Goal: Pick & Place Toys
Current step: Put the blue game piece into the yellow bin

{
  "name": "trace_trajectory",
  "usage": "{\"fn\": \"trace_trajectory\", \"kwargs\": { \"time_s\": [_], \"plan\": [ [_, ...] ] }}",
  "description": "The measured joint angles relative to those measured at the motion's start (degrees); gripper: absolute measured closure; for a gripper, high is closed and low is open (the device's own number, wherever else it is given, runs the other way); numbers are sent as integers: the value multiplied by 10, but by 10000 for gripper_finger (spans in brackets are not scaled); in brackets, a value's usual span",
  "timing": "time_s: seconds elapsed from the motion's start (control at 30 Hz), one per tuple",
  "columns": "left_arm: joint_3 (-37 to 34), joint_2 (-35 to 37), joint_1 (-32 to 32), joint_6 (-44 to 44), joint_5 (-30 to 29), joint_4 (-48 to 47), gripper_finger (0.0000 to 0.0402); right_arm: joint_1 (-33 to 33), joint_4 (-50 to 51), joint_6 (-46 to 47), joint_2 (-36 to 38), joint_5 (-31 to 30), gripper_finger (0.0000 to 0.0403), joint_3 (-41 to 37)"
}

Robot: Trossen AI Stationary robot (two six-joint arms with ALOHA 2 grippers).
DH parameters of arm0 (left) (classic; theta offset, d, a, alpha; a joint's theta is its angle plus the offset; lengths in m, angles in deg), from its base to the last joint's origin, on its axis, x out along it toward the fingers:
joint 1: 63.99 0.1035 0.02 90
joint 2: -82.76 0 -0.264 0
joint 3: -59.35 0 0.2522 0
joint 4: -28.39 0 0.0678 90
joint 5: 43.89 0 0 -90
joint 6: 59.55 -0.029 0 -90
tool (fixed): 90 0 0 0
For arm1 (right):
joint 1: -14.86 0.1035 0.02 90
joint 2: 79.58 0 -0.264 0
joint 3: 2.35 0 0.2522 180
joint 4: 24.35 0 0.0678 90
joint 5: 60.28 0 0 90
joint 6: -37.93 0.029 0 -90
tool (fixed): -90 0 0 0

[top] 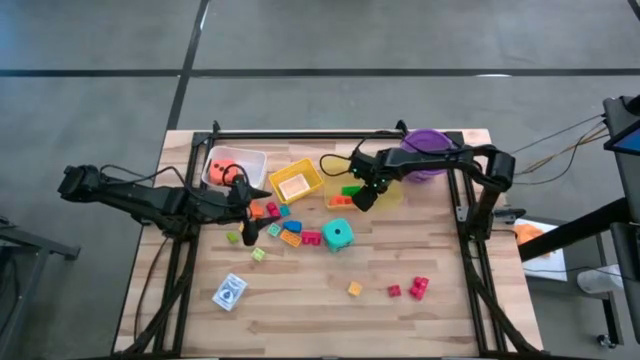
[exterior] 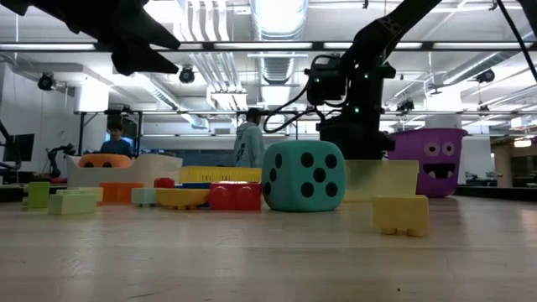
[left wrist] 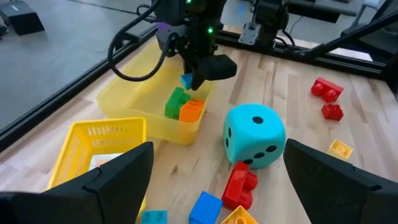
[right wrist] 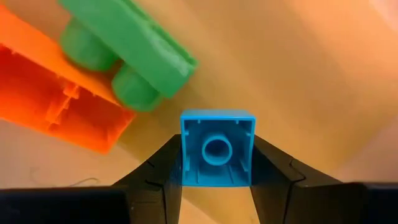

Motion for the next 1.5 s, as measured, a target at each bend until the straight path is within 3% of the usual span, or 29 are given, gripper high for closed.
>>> {"fn": "trace_trajectory", "kwargs": {
  "time_s": [0.73, 1.07, 1.5],
  "plan": [
    [2, 0, 0, 0, -2, 26, 43, 0, -17, -25, -14, 0, 271, 0],
    [2, 0, 1, 0, -2, 23, 43, 0, -16, -25, -14, 0, 175, 0],
    [1, 0, 0, 0, -2, 23, 43, 6, -9, -27, -7, 0, 164, 22]
  ]
}}
